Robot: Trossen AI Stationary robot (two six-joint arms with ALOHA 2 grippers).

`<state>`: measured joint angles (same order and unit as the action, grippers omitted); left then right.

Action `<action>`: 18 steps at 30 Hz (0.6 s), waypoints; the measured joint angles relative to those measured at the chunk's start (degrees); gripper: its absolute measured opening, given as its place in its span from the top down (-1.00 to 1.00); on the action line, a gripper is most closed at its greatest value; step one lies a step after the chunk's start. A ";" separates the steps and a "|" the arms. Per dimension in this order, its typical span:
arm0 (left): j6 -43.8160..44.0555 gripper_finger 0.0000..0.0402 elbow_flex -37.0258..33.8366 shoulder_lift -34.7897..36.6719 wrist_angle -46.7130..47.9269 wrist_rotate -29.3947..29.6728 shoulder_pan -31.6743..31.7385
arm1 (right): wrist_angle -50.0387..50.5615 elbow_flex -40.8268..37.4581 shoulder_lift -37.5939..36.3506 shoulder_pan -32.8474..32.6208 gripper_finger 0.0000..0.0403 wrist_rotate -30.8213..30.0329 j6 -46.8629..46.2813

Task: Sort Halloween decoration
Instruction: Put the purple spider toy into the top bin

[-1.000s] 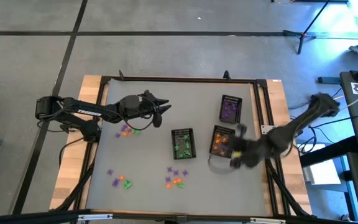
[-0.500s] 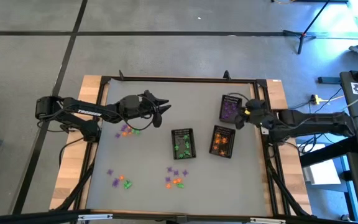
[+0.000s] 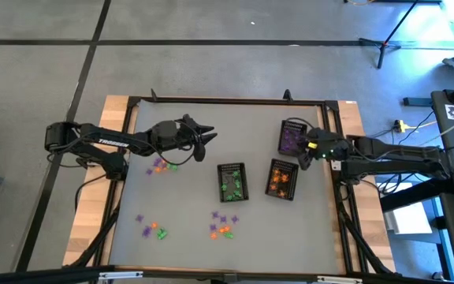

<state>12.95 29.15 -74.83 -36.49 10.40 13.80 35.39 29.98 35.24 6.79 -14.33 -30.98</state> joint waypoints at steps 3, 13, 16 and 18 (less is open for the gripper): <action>0.00 0.33 0.00 0.00 0.00 0.00 0.02 | -0.10 0.00 -0.30 -0.02 0.05 2.93 -0.02; 0.00 0.33 0.00 0.00 0.00 0.01 0.00 | -2.32 0.00 -0.26 -0.02 0.13 5.61 0.00; 0.00 0.33 0.00 0.00 0.00 0.02 0.02 | -8.23 0.00 -0.26 -0.02 0.13 8.54 0.32; 0.00 0.33 0.00 0.00 0.00 0.00 0.00 | -13.52 0.00 -0.26 -0.06 0.13 10.16 0.43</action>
<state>12.95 29.15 -74.83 -36.49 10.40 13.81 21.86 29.98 34.98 6.73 -4.17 -30.55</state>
